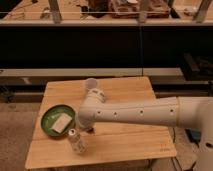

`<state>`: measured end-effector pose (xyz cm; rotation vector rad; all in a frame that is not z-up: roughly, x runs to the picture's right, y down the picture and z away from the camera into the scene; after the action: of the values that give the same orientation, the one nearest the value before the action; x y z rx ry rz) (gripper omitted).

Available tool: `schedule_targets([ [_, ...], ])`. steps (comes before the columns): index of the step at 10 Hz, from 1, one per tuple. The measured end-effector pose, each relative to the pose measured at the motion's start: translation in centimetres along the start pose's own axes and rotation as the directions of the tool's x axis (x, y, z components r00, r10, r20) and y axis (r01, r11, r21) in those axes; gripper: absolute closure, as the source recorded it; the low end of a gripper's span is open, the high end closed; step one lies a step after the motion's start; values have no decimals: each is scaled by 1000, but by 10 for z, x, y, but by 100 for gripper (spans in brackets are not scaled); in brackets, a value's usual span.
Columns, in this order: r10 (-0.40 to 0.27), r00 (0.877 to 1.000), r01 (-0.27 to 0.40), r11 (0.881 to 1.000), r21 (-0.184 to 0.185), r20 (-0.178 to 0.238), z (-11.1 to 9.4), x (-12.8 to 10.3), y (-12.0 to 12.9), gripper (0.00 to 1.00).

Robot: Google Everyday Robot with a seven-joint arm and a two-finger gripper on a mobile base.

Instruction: Knock the bottle over

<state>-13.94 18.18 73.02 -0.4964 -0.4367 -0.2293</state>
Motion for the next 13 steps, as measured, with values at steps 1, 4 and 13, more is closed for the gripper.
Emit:
schedule_targets([
  [1,1,1000,-1,1000,2,-5,-1,1,1,79],
  [4,10,1000,-10,1000,11,-8,-4,8,6,77],
  [13,10,1000,-10,1000,24,-12,14,-5,-36,77],
])
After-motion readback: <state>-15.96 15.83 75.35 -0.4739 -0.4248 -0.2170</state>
